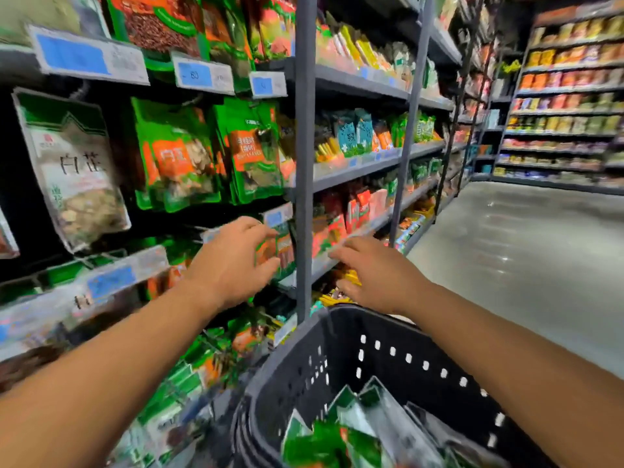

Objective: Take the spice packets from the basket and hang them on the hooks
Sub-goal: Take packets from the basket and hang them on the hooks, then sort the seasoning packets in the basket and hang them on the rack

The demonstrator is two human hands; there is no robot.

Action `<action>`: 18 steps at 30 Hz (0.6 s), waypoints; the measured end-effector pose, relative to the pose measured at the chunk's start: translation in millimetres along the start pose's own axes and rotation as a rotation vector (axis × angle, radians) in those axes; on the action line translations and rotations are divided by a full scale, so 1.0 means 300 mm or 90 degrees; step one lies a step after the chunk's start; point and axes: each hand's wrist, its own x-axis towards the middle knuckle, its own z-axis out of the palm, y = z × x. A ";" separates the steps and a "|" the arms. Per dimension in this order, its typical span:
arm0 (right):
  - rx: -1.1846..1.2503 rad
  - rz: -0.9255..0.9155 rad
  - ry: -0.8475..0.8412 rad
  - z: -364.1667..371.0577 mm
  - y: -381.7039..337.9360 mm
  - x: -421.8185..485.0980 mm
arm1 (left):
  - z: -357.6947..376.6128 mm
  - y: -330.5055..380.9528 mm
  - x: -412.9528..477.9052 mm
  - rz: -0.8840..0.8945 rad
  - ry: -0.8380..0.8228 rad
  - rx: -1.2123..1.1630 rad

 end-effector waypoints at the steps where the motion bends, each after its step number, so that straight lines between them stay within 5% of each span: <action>1: -0.006 0.009 -0.011 0.023 0.013 -0.049 | 0.043 0.024 -0.018 0.011 -0.021 -0.007; 18: 0.162 0.179 -0.319 0.545 0.018 -0.491 | 0.591 0.153 -0.337 -0.012 -0.318 -0.067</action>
